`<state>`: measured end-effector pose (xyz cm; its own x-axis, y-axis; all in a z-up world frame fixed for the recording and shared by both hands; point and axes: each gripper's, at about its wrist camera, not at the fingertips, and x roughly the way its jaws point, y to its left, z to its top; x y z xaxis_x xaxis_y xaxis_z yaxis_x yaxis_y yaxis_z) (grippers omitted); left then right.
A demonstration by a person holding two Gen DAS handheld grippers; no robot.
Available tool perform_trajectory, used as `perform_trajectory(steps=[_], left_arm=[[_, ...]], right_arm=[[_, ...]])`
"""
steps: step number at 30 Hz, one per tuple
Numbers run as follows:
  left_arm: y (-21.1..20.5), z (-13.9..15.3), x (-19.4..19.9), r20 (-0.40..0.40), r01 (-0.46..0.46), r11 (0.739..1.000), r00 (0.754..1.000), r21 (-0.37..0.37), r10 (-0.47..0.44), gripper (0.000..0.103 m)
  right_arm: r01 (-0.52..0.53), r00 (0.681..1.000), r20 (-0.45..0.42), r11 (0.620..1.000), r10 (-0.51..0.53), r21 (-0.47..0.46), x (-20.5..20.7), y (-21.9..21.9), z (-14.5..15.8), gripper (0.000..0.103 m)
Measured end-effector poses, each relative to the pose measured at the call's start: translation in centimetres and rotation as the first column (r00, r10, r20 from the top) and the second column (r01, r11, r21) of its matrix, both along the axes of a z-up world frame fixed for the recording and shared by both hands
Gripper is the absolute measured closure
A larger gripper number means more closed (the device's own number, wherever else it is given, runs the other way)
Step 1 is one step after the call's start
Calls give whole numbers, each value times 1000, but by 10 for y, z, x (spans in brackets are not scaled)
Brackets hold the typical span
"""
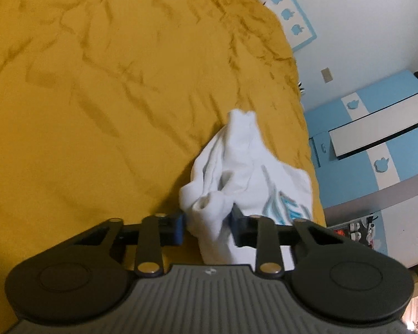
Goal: Fold small clothes
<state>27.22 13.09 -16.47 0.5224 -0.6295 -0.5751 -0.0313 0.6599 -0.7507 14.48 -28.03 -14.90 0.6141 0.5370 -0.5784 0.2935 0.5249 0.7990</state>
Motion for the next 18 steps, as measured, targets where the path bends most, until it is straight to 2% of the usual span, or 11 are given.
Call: perform_trajectory(steps=[1, 5, 8, 11, 14, 17, 18], left_arm=[[-2, 10, -4, 17, -3, 1000, 1000, 6, 3, 73], [-16, 44, -21, 9, -16, 1000, 1000, 19, 16, 77], [-35, 64, -43, -3, 6, 1000, 1000, 25, -6, 78], [-59, 69, -77, -14, 48, 999, 999, 15, -48, 78], [-76, 50, -99, -46, 62, 997, 997, 35, -60, 78], [-79, 21, -106, -94, 54, 997, 994, 62, -48, 78], [-76, 12, -107, -88, 49, 996, 995, 71, -43, 78]], right_arm=[[-1, 1000, 16, 1000, 1, 6, 0, -3, 9, 83], [-3, 999, 41, 1000, 3, 5, 6, -28, 50, 93], [-29, 999, 17, 999, 29, -15, 10, -61, 77, 94], [-67, 998, -20, 991, 65, -119, 7, -89, 95, 94], [-94, 994, -69, 982, 83, -162, -3, -108, 85, 94], [-110, 987, -134, 977, 86, -182, -19, -110, 49, 94], [-105, 985, -153, 978, 78, -180, -25, -109, 33, 94]])
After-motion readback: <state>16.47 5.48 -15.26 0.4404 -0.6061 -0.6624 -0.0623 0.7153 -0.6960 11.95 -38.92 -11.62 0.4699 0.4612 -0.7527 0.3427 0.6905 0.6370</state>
